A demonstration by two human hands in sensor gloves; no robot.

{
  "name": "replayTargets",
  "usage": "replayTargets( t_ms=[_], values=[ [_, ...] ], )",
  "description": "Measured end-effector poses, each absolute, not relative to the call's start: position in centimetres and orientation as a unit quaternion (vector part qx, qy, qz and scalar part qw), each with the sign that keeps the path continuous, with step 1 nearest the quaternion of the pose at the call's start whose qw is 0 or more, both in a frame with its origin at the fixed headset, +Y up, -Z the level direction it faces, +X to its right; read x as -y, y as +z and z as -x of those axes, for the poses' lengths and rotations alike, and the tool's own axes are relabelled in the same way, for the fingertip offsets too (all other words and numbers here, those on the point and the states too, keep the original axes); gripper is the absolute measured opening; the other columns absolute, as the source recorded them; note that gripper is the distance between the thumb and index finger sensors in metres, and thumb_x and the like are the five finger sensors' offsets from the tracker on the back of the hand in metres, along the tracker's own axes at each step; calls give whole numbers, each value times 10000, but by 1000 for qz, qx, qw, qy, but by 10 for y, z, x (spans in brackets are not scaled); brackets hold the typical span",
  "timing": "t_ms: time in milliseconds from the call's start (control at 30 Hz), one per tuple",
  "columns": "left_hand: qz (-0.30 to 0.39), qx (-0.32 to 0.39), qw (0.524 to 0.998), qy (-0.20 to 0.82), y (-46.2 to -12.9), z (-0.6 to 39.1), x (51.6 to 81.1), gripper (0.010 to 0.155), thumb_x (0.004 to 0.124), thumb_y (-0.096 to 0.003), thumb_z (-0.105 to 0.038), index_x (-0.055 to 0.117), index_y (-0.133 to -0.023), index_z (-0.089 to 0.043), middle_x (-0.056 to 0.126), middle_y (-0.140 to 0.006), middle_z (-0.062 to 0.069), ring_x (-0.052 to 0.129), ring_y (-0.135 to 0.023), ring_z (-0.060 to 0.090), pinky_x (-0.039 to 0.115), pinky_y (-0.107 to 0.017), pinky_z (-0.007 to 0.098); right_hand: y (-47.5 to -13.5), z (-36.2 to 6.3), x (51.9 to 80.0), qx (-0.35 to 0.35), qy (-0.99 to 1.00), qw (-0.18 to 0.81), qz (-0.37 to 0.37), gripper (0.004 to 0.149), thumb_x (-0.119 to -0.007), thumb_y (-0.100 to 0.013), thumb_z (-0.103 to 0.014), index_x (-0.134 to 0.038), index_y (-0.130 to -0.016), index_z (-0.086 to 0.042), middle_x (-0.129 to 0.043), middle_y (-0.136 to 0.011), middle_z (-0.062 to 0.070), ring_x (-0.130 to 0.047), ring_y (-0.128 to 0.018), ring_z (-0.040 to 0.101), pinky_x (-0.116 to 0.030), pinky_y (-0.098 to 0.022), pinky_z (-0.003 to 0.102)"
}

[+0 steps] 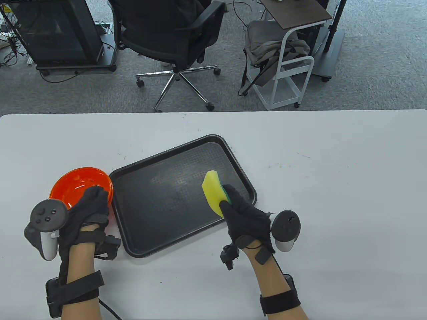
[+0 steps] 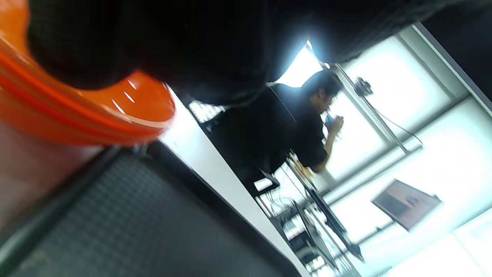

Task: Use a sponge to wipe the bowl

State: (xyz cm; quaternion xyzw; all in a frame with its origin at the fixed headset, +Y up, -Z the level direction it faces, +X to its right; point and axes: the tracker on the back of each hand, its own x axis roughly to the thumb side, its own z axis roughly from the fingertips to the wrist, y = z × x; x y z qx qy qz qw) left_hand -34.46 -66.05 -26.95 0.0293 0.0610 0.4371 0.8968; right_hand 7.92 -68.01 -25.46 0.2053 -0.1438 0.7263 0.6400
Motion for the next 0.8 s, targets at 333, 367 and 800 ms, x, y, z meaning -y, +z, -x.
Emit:
replayTargets(
  t_ms=[333,367,800],
  values=[
    [-16,110,974,198,-270,253,660,788,837,-508,-585,427,-1138,-348,308,-1179,26,327,-1134,403,393,-732,674,-256,-76,682,132,754,604,-220,497,-765,-578,-306,-598,-960,-35,-864,-849,267,-965,-607,374,-739,-491,607],
    [-13,132,976,174,-269,245,660,799,833,-510,-592,382,-1135,-384,230,-1179,-11,200,-1147,368,293,-743,673,-256,-75,682,131,759,597,-224,494,-766,-580,-310,-600,-965,-48,-861,-855,265,-970,-599,373,-741,-488,609],
    [-24,137,974,180,-267,237,662,814,812,-517,-601,303,-1123,-413,126,-1160,-39,30,-1121,334,119,-709,672,-262,-97,675,141,949,208,-191,470,-878,-523,-320,-717,-925,-138,-887,-866,234,-1005,-536,322,-768,-480,597]
  ],
)
